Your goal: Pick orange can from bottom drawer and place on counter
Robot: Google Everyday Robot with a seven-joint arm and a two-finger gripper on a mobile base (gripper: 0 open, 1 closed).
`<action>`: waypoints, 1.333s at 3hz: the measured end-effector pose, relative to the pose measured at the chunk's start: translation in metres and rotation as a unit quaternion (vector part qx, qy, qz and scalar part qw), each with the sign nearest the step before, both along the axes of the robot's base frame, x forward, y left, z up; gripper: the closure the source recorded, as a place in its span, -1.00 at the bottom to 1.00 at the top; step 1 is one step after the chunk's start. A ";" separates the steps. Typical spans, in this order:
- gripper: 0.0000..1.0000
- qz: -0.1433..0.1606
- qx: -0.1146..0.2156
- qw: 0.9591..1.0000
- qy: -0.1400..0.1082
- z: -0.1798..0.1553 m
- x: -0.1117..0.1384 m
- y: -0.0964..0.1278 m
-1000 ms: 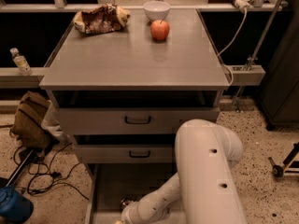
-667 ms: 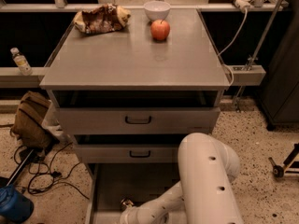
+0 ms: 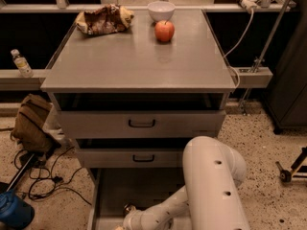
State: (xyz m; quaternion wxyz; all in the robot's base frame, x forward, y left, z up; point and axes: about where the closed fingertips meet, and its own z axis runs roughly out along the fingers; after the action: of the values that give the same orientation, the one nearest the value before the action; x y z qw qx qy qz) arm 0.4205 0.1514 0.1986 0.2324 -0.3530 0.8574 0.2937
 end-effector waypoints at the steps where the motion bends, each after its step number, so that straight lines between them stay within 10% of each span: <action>1: -1.00 -0.015 -0.015 1.000 -0.008 -0.005 0.021 -0.006; 4: -1.00 -0.099 -0.029 0.994 0.043 -0.062 0.031 -0.053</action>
Offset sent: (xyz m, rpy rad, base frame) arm 0.0576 -0.0504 -0.0509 -0.1222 0.0542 -0.1870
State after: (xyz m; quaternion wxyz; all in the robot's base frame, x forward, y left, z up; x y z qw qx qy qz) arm 0.4517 0.0988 0.1366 0.2123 -0.2600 0.9057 0.2590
